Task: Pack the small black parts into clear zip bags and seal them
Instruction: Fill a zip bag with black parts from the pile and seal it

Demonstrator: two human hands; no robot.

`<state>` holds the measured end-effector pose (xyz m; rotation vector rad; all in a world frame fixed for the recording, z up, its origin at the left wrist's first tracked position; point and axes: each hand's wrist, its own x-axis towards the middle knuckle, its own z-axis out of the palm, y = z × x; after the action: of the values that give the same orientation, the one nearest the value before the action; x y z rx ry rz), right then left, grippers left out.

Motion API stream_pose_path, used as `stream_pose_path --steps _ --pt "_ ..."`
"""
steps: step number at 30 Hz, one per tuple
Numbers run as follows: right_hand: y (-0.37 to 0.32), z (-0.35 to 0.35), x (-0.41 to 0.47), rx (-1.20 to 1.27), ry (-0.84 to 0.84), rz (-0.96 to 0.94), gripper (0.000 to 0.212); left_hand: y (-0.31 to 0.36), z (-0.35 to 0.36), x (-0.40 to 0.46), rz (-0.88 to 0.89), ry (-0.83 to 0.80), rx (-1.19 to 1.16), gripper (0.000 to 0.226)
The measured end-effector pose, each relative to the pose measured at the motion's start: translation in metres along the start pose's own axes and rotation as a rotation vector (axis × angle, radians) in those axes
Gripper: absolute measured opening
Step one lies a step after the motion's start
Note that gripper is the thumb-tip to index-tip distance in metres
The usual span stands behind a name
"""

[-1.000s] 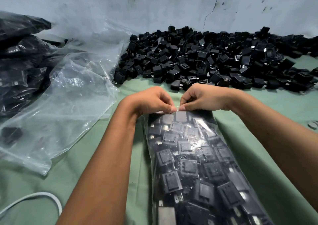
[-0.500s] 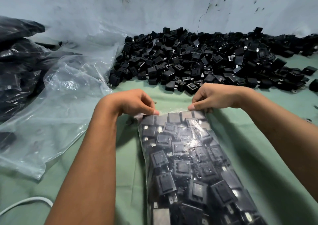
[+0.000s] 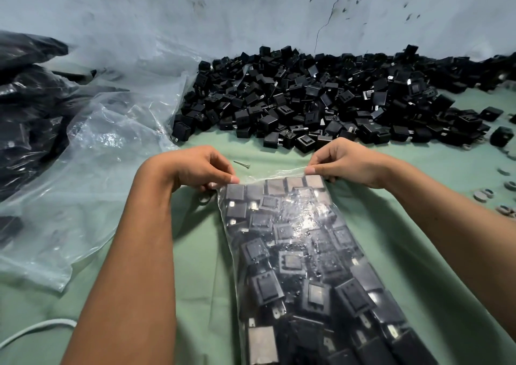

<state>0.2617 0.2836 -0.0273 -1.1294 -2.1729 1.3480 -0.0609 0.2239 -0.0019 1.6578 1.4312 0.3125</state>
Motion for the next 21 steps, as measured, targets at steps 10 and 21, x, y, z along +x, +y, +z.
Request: stream_pose_path --steps 10,21 --pt "0.004 0.013 0.001 0.114 0.15 -0.011 0.023 0.014 0.02 0.018 0.156 -0.002 0.025 0.014" --pt "0.006 0.021 0.002 0.163 0.274 -0.009 0.027 0.052 0.049 0.044 0.149 0.105 0.185 0.024"
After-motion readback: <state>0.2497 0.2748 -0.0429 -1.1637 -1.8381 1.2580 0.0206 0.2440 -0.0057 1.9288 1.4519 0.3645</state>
